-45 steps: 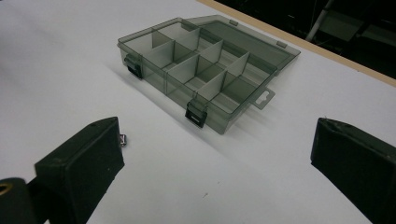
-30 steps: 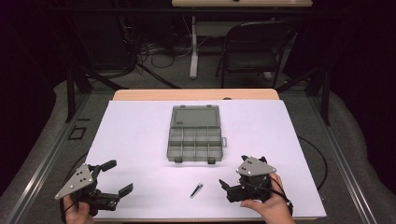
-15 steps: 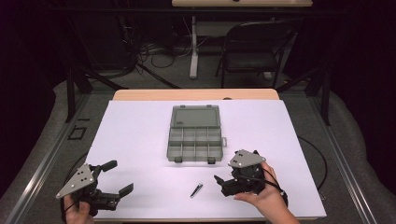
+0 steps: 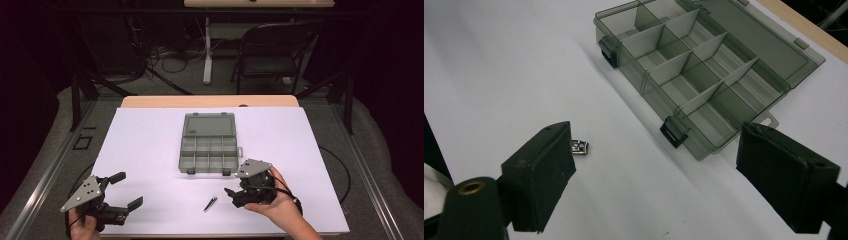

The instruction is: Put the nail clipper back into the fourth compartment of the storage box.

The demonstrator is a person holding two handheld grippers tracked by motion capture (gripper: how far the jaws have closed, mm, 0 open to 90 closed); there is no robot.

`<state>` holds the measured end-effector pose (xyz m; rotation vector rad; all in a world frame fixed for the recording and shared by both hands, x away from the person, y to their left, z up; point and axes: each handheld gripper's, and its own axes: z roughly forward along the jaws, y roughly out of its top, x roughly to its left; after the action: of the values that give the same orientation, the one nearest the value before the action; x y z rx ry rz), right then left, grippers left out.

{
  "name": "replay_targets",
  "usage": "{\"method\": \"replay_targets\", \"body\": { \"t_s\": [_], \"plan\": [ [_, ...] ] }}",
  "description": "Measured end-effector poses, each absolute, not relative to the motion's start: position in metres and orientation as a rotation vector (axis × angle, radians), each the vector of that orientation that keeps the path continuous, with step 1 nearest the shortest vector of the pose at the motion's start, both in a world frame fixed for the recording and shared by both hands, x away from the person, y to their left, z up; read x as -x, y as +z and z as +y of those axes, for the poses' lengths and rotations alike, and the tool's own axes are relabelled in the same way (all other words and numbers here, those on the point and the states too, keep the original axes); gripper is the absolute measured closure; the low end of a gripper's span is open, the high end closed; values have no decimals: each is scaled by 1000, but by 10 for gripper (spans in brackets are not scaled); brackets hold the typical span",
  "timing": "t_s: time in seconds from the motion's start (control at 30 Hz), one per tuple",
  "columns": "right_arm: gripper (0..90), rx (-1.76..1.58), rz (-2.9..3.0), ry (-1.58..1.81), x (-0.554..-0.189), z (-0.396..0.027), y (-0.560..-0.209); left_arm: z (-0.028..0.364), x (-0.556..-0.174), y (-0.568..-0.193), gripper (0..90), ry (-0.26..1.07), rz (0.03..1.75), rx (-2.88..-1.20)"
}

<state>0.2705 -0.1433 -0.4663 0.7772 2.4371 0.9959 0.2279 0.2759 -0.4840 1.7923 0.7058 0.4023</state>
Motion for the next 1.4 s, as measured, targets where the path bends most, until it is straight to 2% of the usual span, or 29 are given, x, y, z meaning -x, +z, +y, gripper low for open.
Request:
{"method": "replay_targets", "body": {
  "t_s": [1.4],
  "plan": [
    [289, -491, 2760, 835, -296, -97, -493, 276, -229, -485, 32, 392, 711, -1804]
  ]
}}
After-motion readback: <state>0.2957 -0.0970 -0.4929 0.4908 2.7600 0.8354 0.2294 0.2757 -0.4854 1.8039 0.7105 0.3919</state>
